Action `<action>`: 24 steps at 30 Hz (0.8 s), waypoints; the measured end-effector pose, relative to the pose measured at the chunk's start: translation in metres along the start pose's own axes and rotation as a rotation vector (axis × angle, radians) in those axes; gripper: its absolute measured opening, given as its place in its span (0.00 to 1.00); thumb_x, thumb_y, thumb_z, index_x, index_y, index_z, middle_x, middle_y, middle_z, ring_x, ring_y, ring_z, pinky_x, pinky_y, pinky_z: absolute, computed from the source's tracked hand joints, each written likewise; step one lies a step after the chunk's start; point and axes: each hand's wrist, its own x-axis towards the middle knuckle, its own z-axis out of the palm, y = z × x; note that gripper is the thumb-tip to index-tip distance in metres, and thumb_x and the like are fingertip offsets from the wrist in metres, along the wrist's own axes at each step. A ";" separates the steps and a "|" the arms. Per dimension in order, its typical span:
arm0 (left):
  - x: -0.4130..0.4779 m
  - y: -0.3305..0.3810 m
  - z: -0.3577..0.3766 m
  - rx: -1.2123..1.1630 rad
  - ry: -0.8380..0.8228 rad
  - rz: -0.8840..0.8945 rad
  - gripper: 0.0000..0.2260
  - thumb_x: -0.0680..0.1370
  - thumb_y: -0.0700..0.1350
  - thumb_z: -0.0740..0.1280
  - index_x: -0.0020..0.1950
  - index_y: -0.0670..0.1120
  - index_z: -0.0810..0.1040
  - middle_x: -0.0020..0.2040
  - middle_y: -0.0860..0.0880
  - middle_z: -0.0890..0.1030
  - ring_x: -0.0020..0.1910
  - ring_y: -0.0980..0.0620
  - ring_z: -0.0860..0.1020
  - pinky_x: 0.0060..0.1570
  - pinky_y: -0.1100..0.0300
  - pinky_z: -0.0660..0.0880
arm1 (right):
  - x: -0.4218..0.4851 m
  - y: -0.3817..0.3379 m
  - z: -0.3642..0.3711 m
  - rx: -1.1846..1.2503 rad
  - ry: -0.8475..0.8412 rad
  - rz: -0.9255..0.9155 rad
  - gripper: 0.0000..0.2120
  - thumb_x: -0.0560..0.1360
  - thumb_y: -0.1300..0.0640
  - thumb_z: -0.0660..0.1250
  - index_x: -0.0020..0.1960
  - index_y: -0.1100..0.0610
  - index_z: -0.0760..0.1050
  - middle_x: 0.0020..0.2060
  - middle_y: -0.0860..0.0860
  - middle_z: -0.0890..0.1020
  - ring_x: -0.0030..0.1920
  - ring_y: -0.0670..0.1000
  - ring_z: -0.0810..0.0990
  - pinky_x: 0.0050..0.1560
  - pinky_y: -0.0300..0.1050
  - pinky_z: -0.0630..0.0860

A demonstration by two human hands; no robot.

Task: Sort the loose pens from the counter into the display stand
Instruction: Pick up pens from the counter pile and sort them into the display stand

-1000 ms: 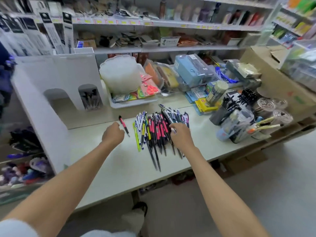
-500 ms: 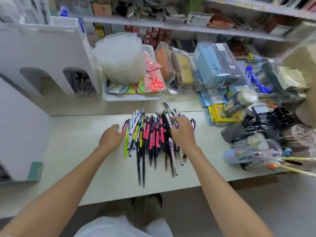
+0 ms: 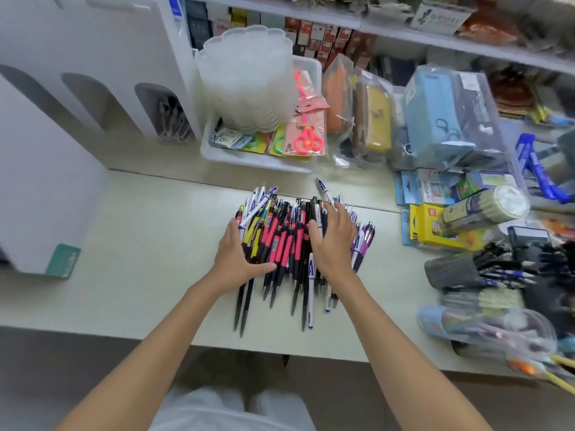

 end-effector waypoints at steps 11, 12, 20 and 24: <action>-0.004 -0.020 -0.009 -0.012 -0.032 0.157 0.59 0.67 0.49 0.80 0.80 0.51 0.36 0.80 0.56 0.38 0.78 0.59 0.42 0.74 0.62 0.45 | 0.007 0.006 0.006 -0.037 -0.032 -0.006 0.26 0.78 0.44 0.55 0.73 0.53 0.64 0.75 0.54 0.62 0.76 0.55 0.55 0.75 0.51 0.46; -0.002 -0.019 -0.010 -0.014 0.018 0.163 0.58 0.67 0.49 0.80 0.81 0.50 0.39 0.81 0.55 0.42 0.78 0.58 0.44 0.75 0.62 0.46 | 0.006 0.006 0.006 -0.038 -0.035 -0.008 0.26 0.78 0.45 0.56 0.73 0.53 0.64 0.75 0.54 0.62 0.76 0.55 0.55 0.75 0.52 0.47; 0.015 0.008 -0.001 -0.201 0.144 0.048 0.45 0.76 0.62 0.67 0.81 0.45 0.43 0.81 0.47 0.50 0.79 0.49 0.50 0.76 0.51 0.52 | 0.006 0.011 0.008 -0.061 -0.013 -0.026 0.23 0.80 0.50 0.59 0.73 0.54 0.64 0.75 0.54 0.62 0.76 0.53 0.54 0.76 0.52 0.46; 0.025 0.031 0.012 -0.037 0.272 -0.096 0.50 0.72 0.69 0.64 0.80 0.40 0.46 0.78 0.41 0.55 0.77 0.42 0.54 0.73 0.44 0.58 | 0.006 0.010 0.015 -0.126 0.025 -0.038 0.24 0.79 0.46 0.56 0.72 0.55 0.66 0.73 0.54 0.65 0.75 0.54 0.57 0.76 0.54 0.49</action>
